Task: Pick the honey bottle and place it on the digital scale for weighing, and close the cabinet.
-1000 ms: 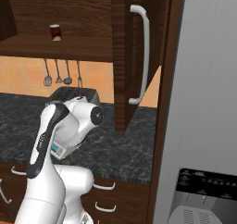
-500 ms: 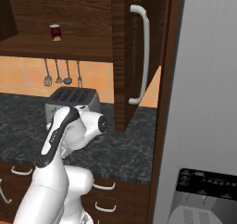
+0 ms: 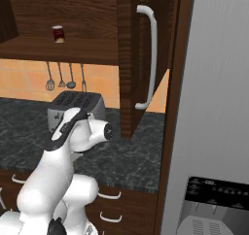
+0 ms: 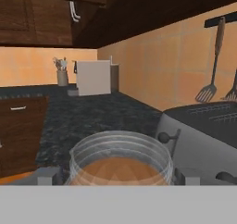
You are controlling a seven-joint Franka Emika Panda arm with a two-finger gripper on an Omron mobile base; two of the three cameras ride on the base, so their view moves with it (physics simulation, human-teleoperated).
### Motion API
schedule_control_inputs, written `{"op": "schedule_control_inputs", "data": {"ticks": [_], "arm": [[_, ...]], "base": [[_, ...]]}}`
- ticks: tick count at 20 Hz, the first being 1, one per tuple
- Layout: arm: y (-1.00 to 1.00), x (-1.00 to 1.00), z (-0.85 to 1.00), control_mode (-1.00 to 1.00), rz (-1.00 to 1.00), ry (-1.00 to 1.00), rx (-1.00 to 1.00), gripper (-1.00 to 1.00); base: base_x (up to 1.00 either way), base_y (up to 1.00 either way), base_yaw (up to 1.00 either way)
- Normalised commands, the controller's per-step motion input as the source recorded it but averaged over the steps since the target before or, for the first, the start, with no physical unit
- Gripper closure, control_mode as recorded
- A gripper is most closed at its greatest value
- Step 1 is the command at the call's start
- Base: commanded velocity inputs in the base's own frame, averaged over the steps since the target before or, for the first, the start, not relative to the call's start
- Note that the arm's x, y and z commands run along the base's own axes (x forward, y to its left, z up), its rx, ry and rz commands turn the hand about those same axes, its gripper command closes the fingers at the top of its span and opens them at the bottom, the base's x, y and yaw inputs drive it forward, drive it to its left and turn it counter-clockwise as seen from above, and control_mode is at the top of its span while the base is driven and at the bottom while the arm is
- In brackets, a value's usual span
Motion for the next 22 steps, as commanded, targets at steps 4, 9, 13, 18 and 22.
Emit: {"op": "schedule_control_inputs", "data": {"ticks": [4,9,13,18,22], "arm": [[0.16,0.32,-0.29,-1.00,0.00,0.00,0.00,1.00],[0.09,0.26,-0.27,-1.00,0.00,0.00,0.00,1.00],[0.00,0.15,-0.26,-1.00,0.00,0.00,0.00,1.00],[0.20,-0.29,-0.30,-1.00,0.03,0.00,-0.01,-1.00],[0.19,-0.20,-0.01,-1.00,0.03,0.00,0.00,-1.00]], "base": [[0.00,0.00,0.00],[0.00,0.00,0.00],[0.00,0.00,0.00],[0.00,0.00,0.00],[0.00,0.00,0.00]]}}
